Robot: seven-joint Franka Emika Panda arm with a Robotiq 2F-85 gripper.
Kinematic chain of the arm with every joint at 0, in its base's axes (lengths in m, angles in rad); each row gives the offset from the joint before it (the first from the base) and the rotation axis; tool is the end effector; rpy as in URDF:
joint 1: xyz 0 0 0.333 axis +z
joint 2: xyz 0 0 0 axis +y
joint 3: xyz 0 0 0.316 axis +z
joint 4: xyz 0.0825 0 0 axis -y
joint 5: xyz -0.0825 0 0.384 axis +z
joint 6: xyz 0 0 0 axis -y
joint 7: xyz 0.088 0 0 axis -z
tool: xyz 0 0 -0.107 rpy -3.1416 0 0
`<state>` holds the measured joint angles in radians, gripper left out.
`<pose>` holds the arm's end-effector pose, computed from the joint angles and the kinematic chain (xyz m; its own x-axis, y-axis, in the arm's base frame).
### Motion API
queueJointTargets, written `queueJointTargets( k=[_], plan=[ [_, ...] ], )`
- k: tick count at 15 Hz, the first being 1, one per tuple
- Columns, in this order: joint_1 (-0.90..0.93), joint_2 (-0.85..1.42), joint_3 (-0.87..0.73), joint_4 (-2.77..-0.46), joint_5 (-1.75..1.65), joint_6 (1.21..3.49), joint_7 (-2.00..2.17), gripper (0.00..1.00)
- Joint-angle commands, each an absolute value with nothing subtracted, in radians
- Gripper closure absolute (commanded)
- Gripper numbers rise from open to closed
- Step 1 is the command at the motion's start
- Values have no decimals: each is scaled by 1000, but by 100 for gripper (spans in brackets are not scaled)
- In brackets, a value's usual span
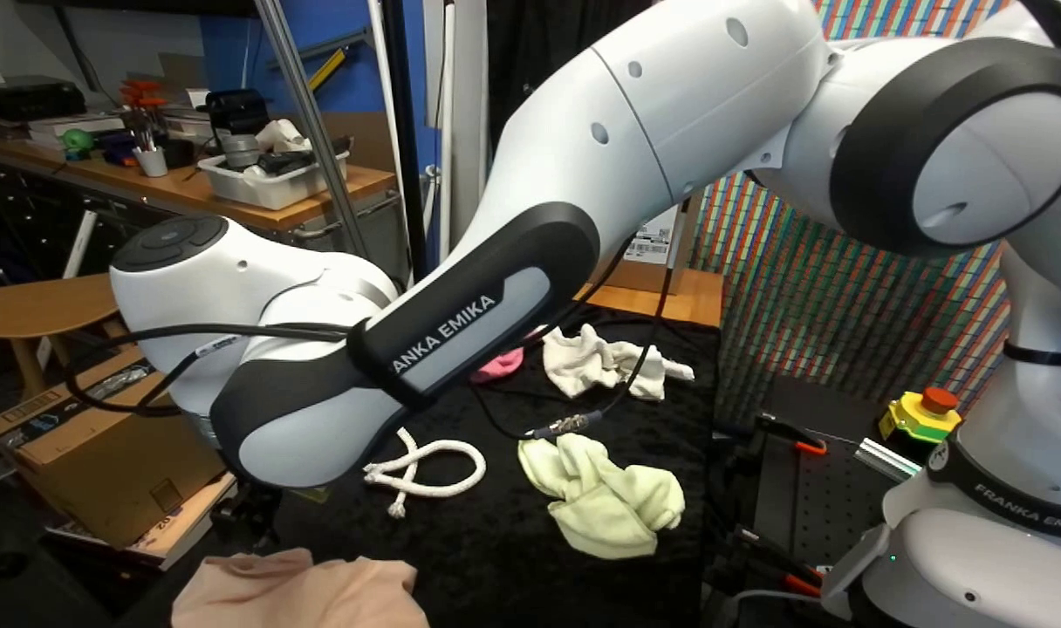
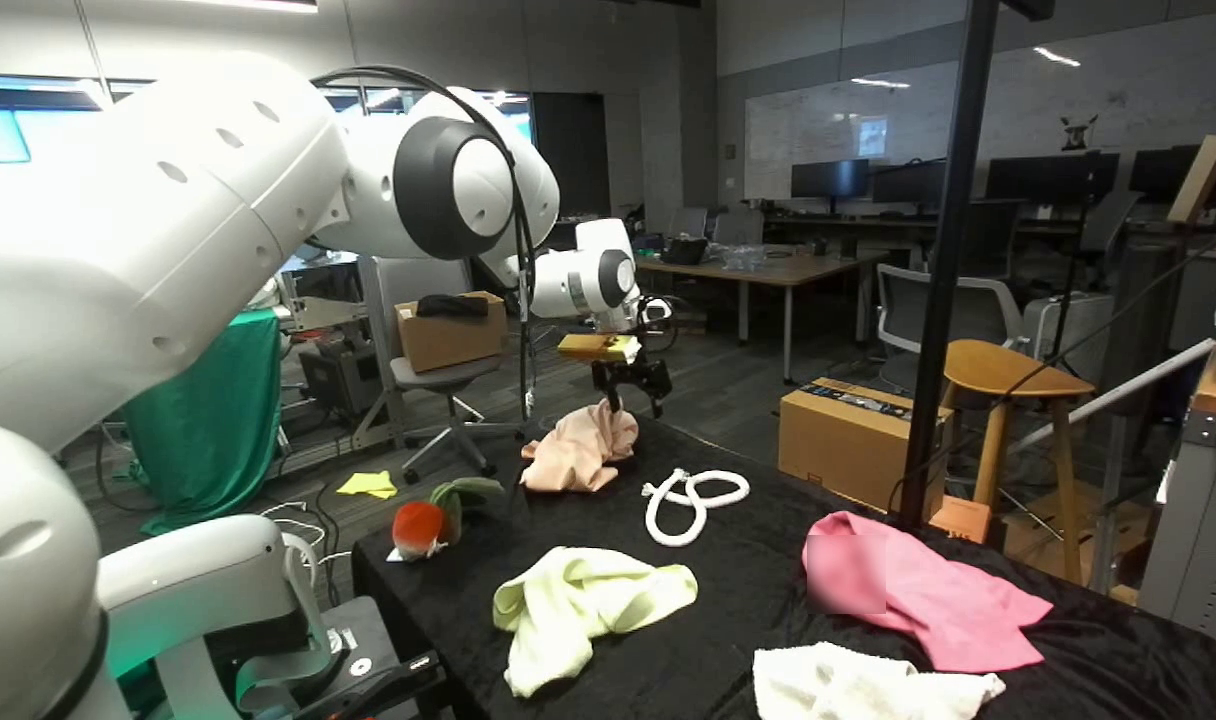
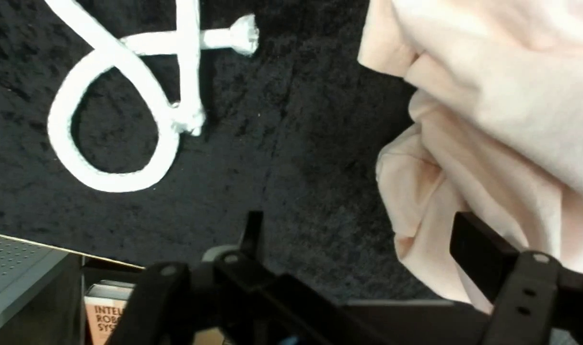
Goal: Pile all the objects in the middle of the table
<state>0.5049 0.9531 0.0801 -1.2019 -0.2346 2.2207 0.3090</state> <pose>0.6527 0.4023 0.2065 0.9237 0.3701 0.0990 0.3602 -0.9270 0.1051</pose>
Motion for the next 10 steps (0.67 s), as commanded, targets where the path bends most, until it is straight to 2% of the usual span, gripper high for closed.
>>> queueJointTargets(
  k=[1, 10],
  plan=[
    [474, 1007, 131, -1111, -171, 2156, 185, 0],
    [480, 1092, 173, -1033, -92, 2128, 127, 0]
  ],
)
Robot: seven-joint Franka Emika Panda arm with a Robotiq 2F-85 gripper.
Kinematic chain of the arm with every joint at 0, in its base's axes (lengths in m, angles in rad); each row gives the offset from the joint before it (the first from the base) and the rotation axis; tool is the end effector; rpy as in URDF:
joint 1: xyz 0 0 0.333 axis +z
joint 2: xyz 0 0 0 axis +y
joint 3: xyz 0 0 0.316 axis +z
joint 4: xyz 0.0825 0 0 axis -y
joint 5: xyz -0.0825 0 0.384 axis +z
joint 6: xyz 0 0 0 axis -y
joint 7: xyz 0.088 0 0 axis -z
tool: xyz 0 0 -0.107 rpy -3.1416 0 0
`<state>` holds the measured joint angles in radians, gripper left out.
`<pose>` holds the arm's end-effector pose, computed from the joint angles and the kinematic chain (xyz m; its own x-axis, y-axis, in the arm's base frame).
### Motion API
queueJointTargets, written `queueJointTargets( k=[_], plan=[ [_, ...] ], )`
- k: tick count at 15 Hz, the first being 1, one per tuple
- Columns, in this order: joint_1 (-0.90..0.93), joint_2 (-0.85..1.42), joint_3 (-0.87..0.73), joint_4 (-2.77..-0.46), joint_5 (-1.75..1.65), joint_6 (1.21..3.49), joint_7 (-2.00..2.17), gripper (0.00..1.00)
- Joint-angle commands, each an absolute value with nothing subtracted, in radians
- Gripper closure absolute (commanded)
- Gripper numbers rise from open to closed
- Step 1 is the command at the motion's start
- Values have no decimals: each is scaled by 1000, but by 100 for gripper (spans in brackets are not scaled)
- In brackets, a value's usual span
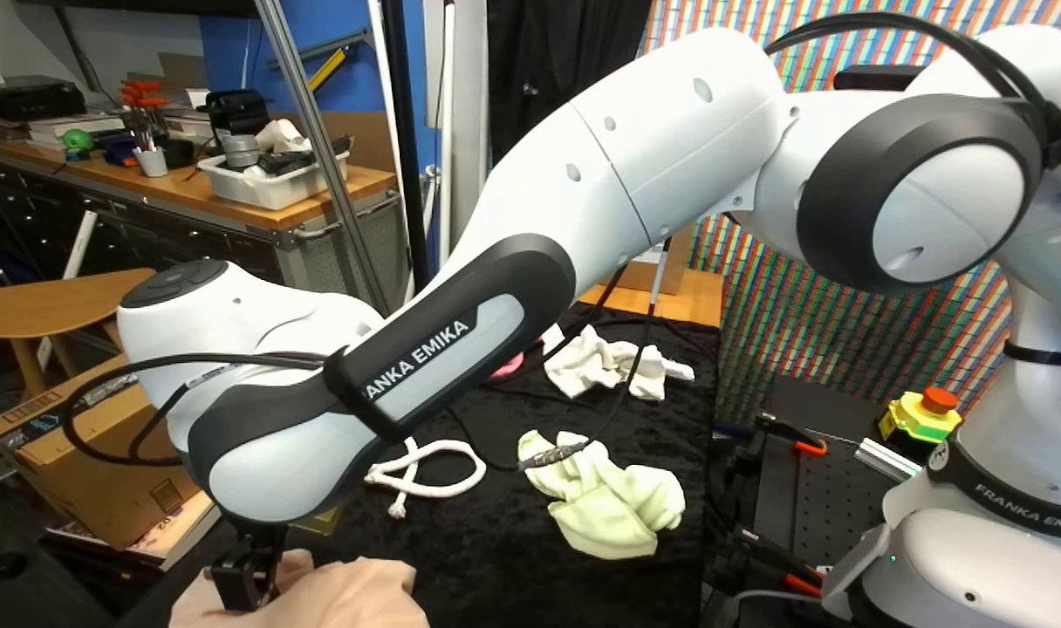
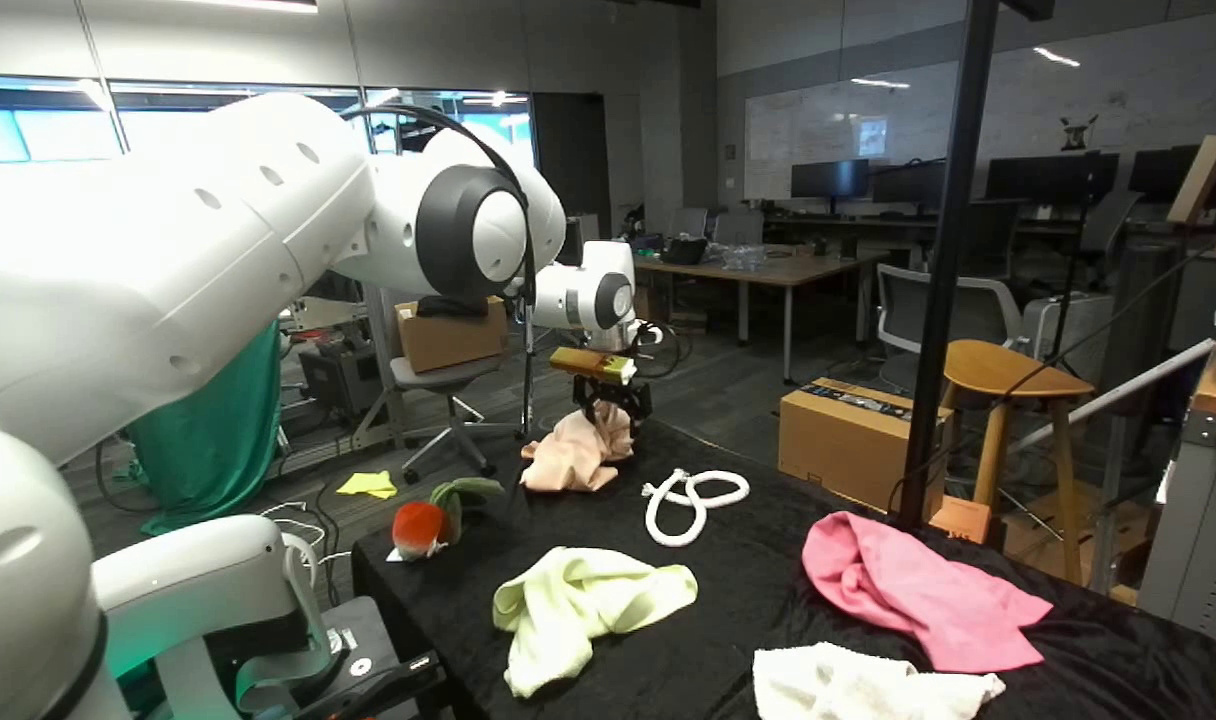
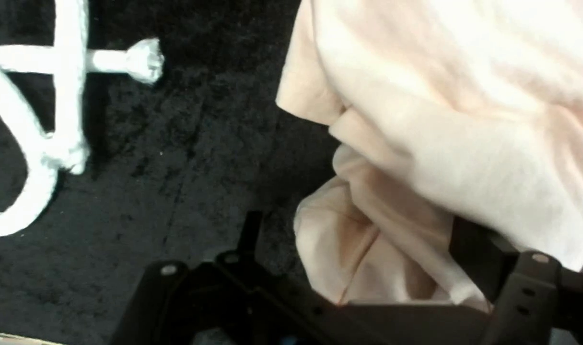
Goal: Pile all the objects in the middle of the table
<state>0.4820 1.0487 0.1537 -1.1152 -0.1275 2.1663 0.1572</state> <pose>0.6429 0.4219 0.1711 0.8905 0.4548 0.0088 0.4549 -0.8901 -0.0285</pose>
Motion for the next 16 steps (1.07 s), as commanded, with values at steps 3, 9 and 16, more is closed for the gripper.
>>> queueJointTargets(
  k=[3, 9, 16],
  plan=[
    [483, 1094, 181, -1006, -79, 2109, 128, 0],
    [479, 1089, 209, -957, -58, 2041, 133, 0],
    [483, 1095, 259, -959, -39, 2033, 128, 0]
  ],
)
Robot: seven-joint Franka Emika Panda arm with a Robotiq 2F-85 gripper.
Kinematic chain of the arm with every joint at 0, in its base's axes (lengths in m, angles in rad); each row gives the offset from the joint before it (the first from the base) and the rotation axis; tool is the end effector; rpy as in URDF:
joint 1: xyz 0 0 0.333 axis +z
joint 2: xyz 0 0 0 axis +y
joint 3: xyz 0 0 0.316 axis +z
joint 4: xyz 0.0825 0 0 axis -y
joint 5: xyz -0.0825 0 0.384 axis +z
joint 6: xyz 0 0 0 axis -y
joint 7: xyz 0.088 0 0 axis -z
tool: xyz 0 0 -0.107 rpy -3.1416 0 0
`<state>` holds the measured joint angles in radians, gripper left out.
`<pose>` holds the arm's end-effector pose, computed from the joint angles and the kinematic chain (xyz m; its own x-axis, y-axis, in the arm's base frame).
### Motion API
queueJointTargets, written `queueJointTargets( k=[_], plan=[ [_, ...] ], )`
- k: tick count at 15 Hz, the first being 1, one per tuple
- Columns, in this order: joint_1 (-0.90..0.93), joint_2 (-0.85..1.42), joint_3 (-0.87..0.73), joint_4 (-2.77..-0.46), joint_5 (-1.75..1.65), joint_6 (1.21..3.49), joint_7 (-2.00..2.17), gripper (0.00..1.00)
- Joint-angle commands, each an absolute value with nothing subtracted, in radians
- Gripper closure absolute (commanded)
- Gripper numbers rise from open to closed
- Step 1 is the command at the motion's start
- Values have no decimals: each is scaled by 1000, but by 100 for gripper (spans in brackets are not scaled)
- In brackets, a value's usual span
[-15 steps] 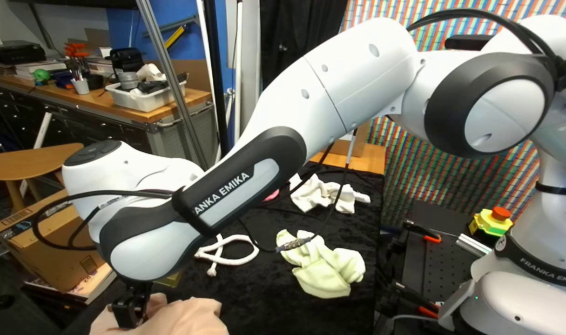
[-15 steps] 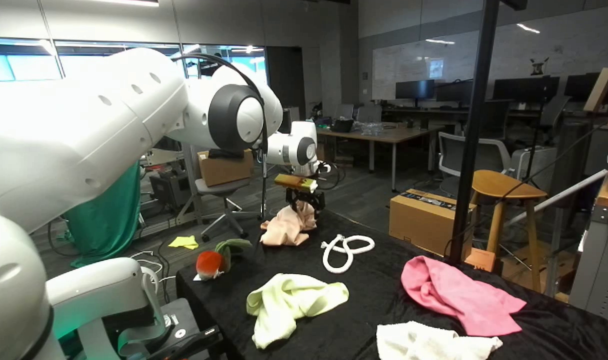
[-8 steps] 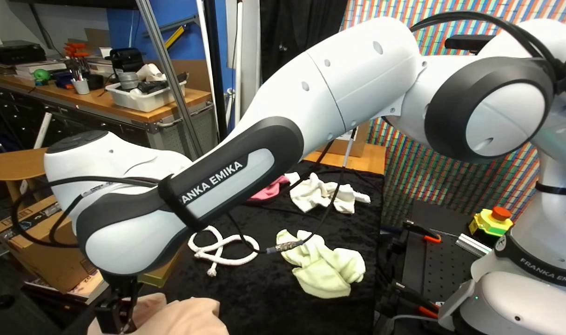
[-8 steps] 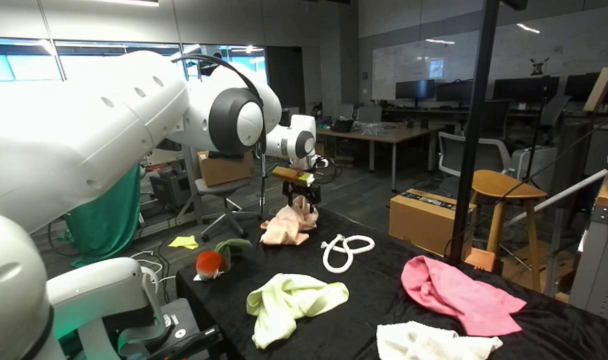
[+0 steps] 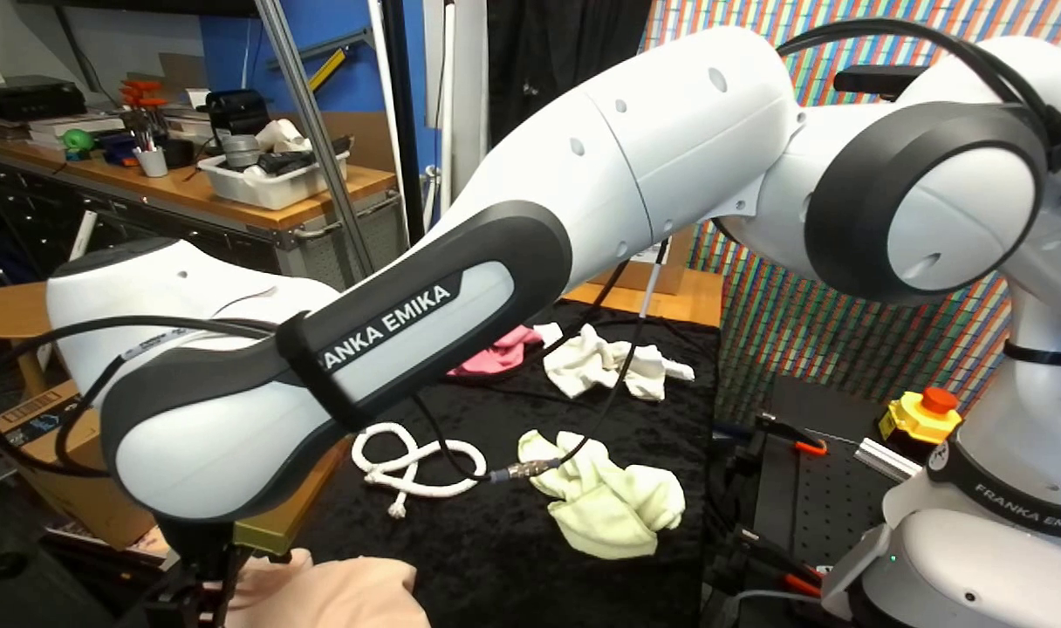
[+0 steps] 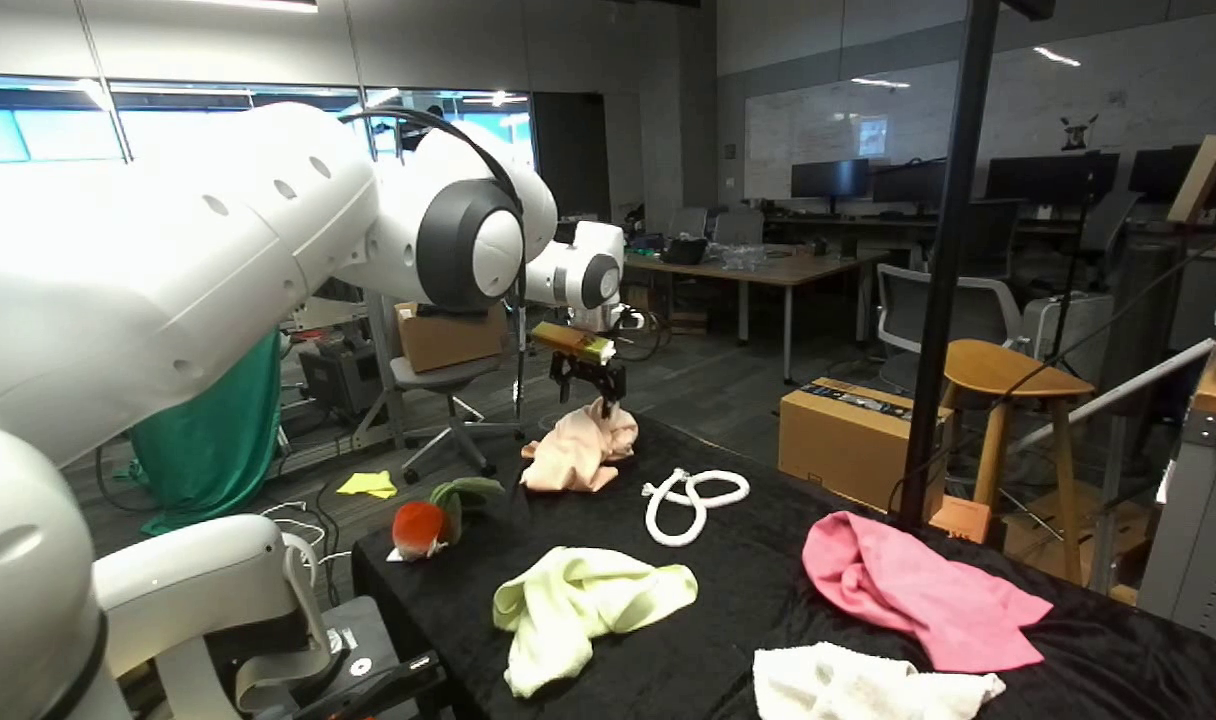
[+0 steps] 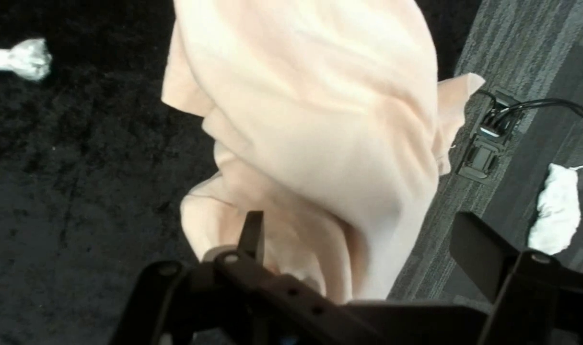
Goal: Pile all the objects in the middle of the table
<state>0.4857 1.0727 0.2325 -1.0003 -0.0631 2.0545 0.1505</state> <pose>0.6319 0.4595 0.2015 0.8869 0.4614 -0.0238 0.4536 -0.8792 -0.1456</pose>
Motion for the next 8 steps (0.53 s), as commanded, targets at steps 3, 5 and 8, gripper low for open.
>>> queueJointTargets(
  k=[3, 5, 8],
  plan=[
    [516, 1113, 230, -958, -84, 2050, 155, 0],
    [536, 1126, 203, -955, -122, 2044, 158, 0],
    [556, 1144, 178, -954, -161, 2024, 153, 0]
  ],
)
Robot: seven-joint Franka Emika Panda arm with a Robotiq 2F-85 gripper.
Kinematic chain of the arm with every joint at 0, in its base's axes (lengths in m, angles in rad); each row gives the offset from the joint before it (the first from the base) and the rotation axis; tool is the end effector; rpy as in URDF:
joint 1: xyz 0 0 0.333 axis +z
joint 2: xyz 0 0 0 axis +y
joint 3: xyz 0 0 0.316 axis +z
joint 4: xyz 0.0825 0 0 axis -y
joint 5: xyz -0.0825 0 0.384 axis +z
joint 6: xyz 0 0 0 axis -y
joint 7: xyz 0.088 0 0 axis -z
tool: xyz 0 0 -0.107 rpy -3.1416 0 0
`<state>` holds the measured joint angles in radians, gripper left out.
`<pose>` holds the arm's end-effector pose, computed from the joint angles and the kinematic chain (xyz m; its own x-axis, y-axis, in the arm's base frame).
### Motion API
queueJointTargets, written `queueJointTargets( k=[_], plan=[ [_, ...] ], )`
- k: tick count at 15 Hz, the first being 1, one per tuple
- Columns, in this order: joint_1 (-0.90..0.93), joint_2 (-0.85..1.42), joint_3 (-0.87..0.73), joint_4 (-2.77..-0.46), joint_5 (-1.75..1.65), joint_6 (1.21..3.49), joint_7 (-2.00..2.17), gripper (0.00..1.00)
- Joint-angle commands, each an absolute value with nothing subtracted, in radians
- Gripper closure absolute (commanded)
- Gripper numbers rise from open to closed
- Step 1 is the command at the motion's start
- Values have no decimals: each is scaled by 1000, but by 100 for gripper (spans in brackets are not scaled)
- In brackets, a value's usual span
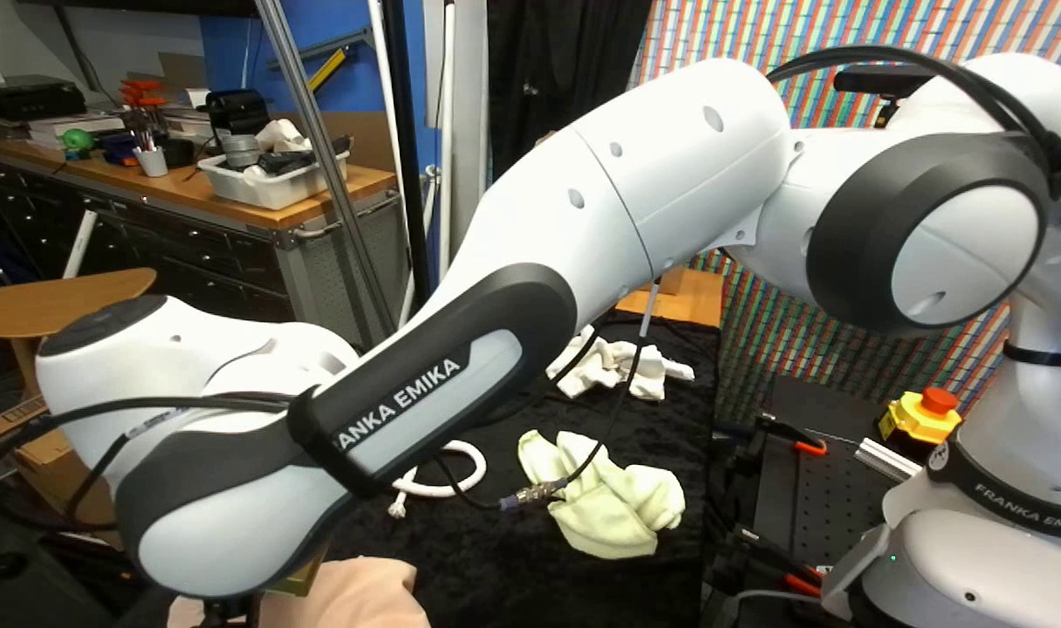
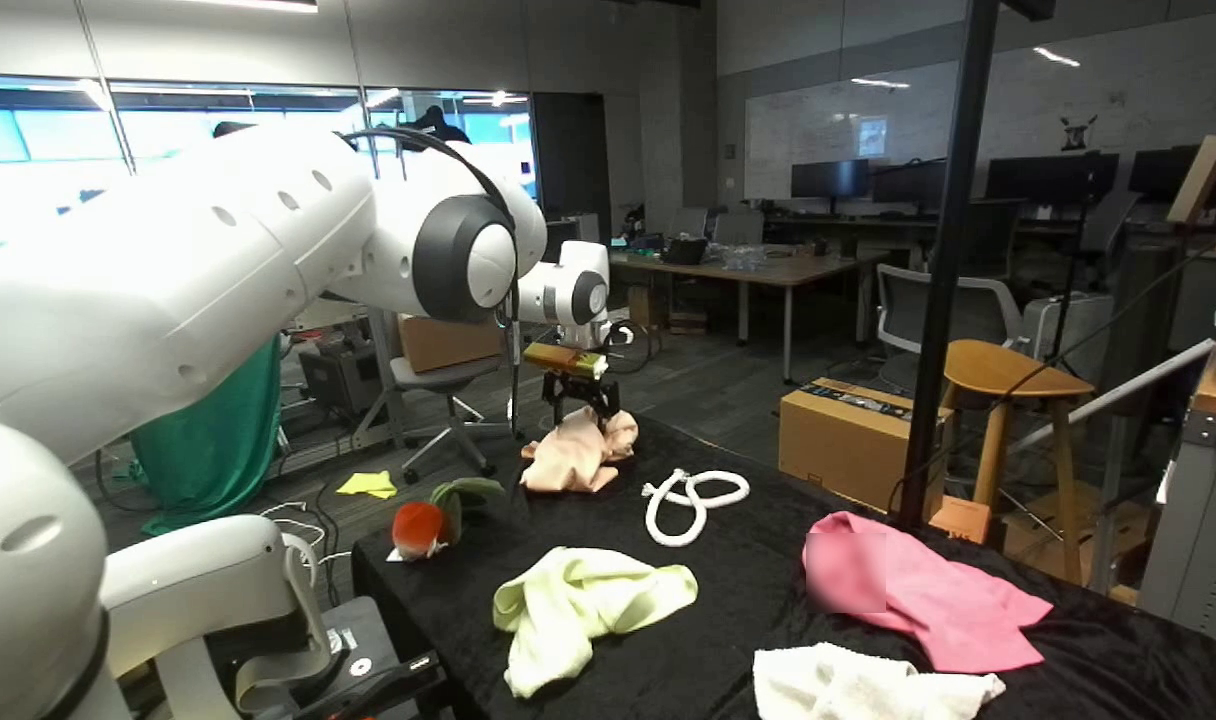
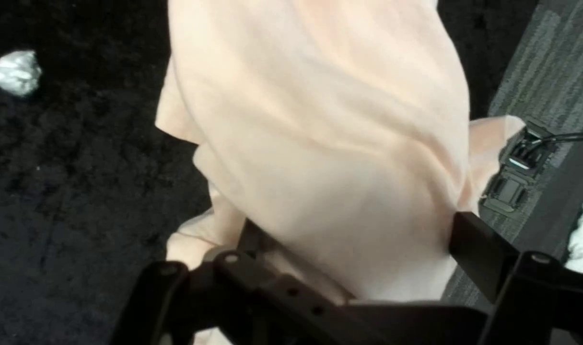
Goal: Pile all the objects in the middle of the table
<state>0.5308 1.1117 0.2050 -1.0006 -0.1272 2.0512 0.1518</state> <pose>0.6153 0.4708 0.1681 0.8569 0.5125 -0.0548 0.5091 -0.8582 -0.0661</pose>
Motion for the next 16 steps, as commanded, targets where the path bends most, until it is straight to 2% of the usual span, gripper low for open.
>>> queueJointTargets(
  k=[1, 2, 4, 12, 16],
  plan=[
    [560, 1149, 174, -952, -166, 2021, 157, 0],
    [564, 1152, 170, -951, -171, 2020, 157, 0],
    [569, 1145, 165, -959, -171, 2018, 159, 27],
    [562, 1084, 172, -990, -164, 1980, 141, 88],
    [571, 1022, 150, -1047, -197, 1966, 159, 94]
  ],
)
